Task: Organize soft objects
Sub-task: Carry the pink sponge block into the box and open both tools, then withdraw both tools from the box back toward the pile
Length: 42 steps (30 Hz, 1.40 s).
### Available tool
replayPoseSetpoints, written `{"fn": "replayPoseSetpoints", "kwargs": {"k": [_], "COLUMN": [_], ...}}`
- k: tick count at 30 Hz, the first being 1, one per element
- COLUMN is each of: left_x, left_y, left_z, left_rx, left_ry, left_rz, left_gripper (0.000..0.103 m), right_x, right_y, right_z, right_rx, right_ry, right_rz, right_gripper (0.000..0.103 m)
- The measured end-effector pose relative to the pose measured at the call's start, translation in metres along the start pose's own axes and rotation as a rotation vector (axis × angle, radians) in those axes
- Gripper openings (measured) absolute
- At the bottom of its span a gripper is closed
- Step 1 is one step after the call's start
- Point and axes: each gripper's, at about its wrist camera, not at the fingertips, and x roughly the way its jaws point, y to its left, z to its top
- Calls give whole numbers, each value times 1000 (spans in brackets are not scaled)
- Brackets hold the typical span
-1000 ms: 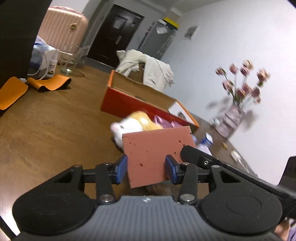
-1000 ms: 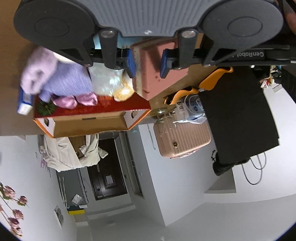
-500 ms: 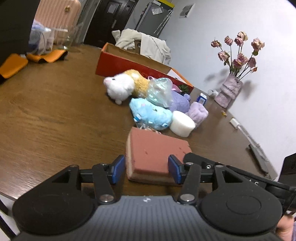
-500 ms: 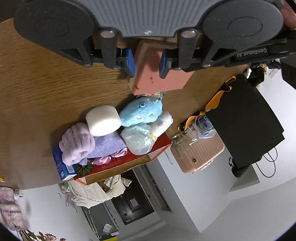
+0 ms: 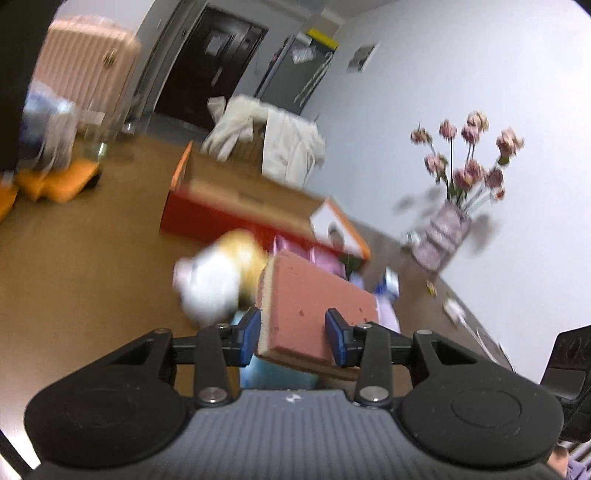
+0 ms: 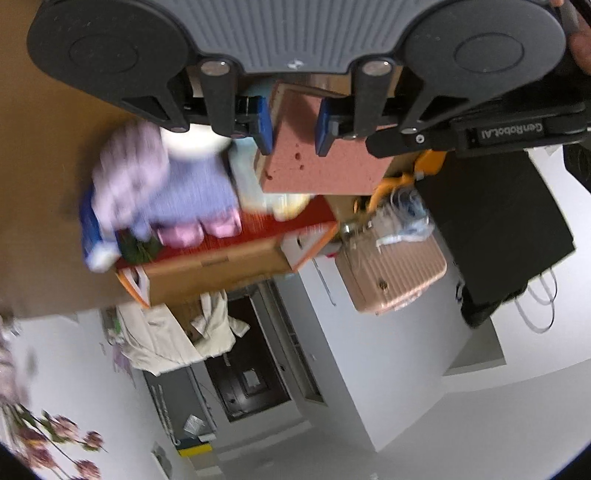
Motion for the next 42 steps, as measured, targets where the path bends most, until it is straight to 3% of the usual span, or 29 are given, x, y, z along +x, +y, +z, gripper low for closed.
{"fn": "replayPoseSetpoints", "kwargs": {"k": [5,9,12,17,19,22,27,30,34,42], "left_x": [64,139,197,283,292,286,276,252,207,99], "left_y": [6,28,46,77,78,79,82,70,49,3], "left_z": [90,157,189,204,201,196,202,209,212,189], "left_rx": [58,41,62,112,155,206,198,209,252,375], "left_ry": [-69,-16,36,177,196,162,157,132,79,-55], "left_rz": [49,113,190,315,320,314,334,333,324,332], "left_gripper": [38,37,37,38,40,41,41,43,52,71], "right_x": [69,156,232,345,373,395,389,364,303,152], "right_y": [-11,-26,-49,-85,-90,-92,-81,-75,-74,-57], "right_z": [86,156,193,210,204,192,193,206,225,237], "right_rx": [-50,-36,45,159,178,182,167,150,109,-178], "right_ry": [-25,39,135,322,370,413,402,361,292,156], "right_rz": [36,29,11,-54,-86,-96,-75,-82,-88,-167], "right_gripper": [25,25,25,23,21,19,21,23,31,49]}}
